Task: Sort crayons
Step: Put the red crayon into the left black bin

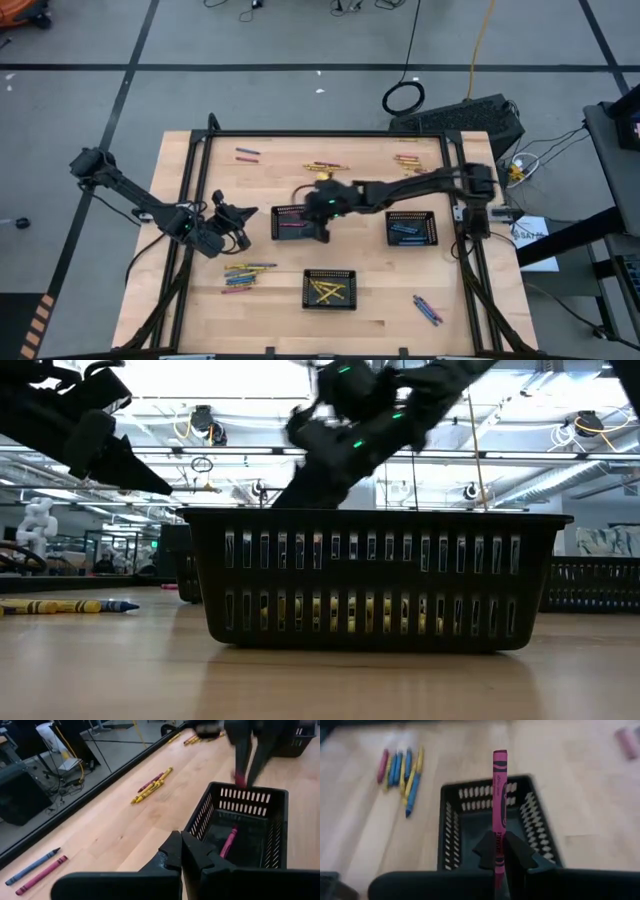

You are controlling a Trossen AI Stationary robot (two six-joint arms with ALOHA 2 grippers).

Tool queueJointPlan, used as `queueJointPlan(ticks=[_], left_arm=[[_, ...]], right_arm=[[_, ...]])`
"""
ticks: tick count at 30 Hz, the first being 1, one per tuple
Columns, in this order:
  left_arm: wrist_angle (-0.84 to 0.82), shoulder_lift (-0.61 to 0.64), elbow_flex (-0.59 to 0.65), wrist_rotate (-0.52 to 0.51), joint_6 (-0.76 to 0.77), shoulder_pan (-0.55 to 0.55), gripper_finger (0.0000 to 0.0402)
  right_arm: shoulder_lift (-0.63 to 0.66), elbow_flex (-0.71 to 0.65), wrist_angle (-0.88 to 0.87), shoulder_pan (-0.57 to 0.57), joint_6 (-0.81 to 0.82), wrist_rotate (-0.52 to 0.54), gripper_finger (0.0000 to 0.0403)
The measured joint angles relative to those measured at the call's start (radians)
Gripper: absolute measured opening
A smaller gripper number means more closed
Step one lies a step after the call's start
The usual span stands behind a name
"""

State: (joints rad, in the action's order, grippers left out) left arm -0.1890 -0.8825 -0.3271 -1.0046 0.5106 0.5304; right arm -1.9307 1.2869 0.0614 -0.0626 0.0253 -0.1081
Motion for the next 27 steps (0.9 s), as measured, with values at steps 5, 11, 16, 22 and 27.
queueJointPlan(ticks=[5, 11, 16, 22, 27], left_arm=[[-0.002, 0.000, 0.000, 0.000, 0.000, 0.000, 0.0002], [-0.002, 0.000, 0.000, 0.000, 0.000, 0.000, 0.0002], [-0.003, 0.000, 0.000, 0.000, 0.000, 0.000, 0.0002], [-0.003, 0.000, 0.000, 0.000, 0.000, 0.000, 0.0002], [-0.003, 0.000, 0.000, 0.000, 0.000, 0.000, 0.0002]], right_arm=[[-0.146, 0.225, -0.267, 0.015, -0.078, 0.000, 0.0000], [-0.257, 0.390, -0.489, 0.025, -0.091, 0.002, 0.0000], [-0.286, 0.425, -0.517, 0.025, -0.091, 0.002, 0.0000], [-0.289, 0.425, -0.514, 0.025, -0.090, 0.005, 0.0017], [-0.289, 0.425, -0.506, 0.025, -0.086, 0.007, 0.0034]])
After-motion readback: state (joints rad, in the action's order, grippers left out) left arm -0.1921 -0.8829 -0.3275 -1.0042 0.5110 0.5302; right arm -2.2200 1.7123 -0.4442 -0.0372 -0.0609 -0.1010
